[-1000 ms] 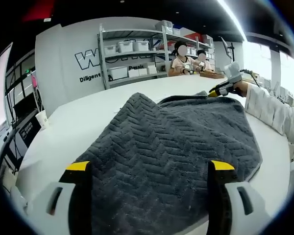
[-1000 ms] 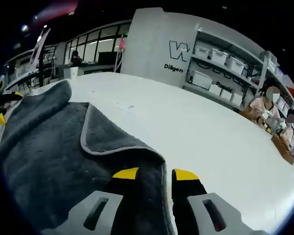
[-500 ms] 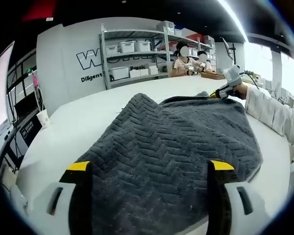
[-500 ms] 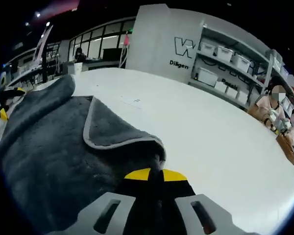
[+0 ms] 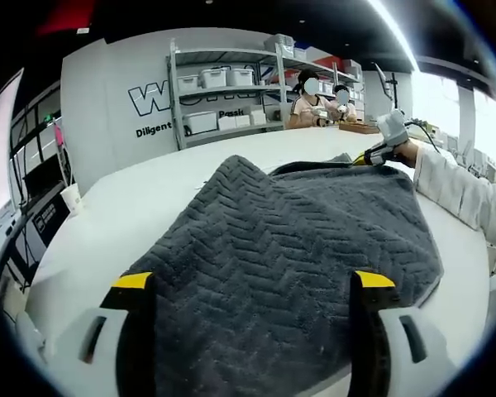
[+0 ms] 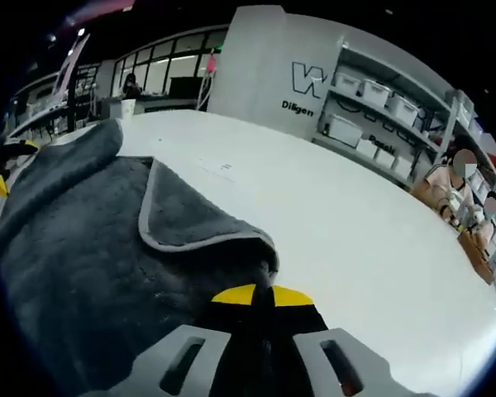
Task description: Open the folded towel by lifting each exposed corner and separating the folded layers until the towel lies flat within the target outline without major curled edges
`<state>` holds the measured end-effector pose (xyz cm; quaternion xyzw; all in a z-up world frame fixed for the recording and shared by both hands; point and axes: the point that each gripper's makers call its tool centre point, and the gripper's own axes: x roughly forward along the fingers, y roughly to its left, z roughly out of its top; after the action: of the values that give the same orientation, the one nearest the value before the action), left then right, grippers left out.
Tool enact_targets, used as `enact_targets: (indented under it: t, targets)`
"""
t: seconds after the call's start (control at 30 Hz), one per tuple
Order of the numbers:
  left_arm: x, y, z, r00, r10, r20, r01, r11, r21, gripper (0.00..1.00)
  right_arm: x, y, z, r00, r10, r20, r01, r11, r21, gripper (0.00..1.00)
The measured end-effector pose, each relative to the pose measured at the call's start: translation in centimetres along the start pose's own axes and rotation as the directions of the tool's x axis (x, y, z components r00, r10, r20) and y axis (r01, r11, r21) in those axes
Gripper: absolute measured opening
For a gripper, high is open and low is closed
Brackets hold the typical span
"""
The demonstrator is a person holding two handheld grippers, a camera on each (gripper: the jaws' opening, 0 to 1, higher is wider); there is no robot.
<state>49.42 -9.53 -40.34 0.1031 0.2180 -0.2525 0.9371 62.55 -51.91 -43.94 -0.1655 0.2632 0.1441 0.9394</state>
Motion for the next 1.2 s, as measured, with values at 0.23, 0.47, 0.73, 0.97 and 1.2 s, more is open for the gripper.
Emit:
enact_targets:
  t: [0.23, 0.47, 0.73, 0.97, 1.2]
  targets:
    - [0.1, 0.0, -0.1, 1.000, 0.000, -0.003, 0.000, 1.000, 0.000, 0.96, -0.8, -0.8, -0.9, 1.000, -0.025, -0.010, 0.025, 1.000, 0.005, 0.00]
    - [0.2, 0.0, -0.2, 1.000, -0.001, -0.009, 0.001, 1.000, 0.001, 0.96, -1.9, -1.3, -1.7, 0.998, -0.053, -0.023, 0.053, 0.999, -0.012, 0.00]
    - [0.1, 0.2, -0.2, 1.000, 0.002, -0.008, -0.002, 1.000, 0.001, 0.95, -3.1, -1.6, -2.6, 0.997, -0.066, -0.037, 0.064, 0.997, -0.038, 0.00]
    - [0.1, 0.4, -0.3, 1.000, 0.008, -0.012, -0.008, 1.000, -0.003, 0.95, -4.4, -1.9, -3.5, 0.997, -0.069, -0.039, 0.067, 0.997, -0.035, 0.00]
    - [0.0, 0.4, -0.2, 1.000, 0.011, -0.012, -0.011, 1.000, -0.002, 0.95, -6.0, -1.6, -4.5, 0.997, -0.060, -0.054, 0.057, 0.996, -0.063, 0.00]
